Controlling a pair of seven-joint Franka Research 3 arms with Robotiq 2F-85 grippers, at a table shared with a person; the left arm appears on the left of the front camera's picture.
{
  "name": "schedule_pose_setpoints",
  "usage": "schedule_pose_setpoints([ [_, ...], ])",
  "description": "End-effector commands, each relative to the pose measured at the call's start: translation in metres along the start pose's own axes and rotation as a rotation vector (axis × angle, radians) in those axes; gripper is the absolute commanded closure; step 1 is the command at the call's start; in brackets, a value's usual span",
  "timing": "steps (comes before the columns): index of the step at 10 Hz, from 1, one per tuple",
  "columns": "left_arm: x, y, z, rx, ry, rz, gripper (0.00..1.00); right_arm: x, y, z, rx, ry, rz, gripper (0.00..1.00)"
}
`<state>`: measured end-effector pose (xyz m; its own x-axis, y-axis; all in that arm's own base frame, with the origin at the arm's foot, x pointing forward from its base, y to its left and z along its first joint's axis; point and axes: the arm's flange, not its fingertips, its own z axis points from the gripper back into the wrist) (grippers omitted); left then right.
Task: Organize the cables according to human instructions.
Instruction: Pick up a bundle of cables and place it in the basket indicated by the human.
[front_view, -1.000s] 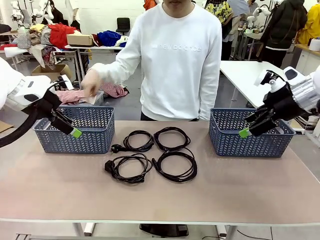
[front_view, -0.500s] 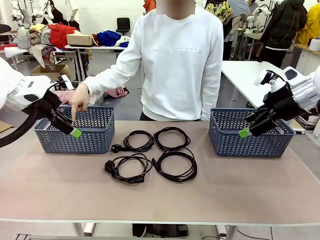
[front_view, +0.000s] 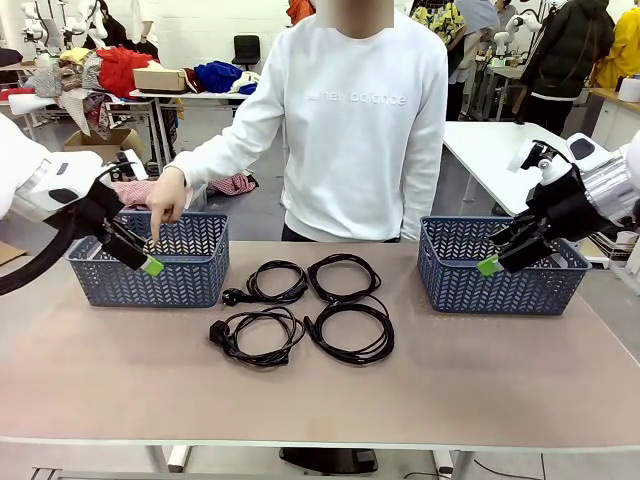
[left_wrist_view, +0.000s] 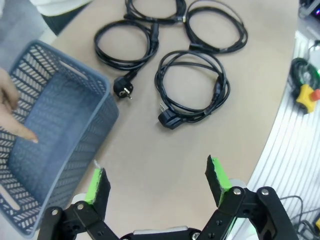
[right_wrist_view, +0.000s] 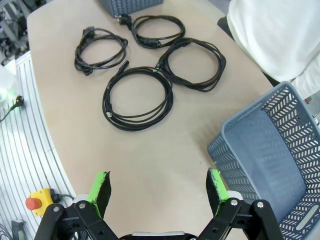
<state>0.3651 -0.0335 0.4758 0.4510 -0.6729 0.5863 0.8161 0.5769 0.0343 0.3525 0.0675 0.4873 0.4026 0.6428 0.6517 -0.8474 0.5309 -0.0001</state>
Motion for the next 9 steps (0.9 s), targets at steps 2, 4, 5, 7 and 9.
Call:
schedule_pose_setpoints([
  [2, 0.028, -0.007, -0.016, -0.065, 0.116, -0.224, 0.0, -0.002, -0.004, -0.001, 0.016, -0.016, 0.02, 0.0],
  [4, 0.053, -0.02, -0.039, -0.172, 0.209, -0.439, 0.0, -0.002, -0.004, -0.001, 0.016, -0.016, 0.02, 0.0],
  [5, 0.064, -0.028, -0.051, -0.218, 0.247, -0.534, 0.0, -0.002, -0.004, -0.001, 0.016, -0.016, 0.02, 0.0],
  [7, 0.077, -0.044, -0.074, -0.277, 0.316, -0.679, 0.0, -0.002, -0.004, -0.001, 0.016, -0.016, 0.02, 0.0],
  [9, 0.076, -0.057, -0.095, -0.337, 0.364, -0.792, 0.0, -0.002, -0.004, -0.001, 0.016, -0.016, 0.02, 0.0],
])
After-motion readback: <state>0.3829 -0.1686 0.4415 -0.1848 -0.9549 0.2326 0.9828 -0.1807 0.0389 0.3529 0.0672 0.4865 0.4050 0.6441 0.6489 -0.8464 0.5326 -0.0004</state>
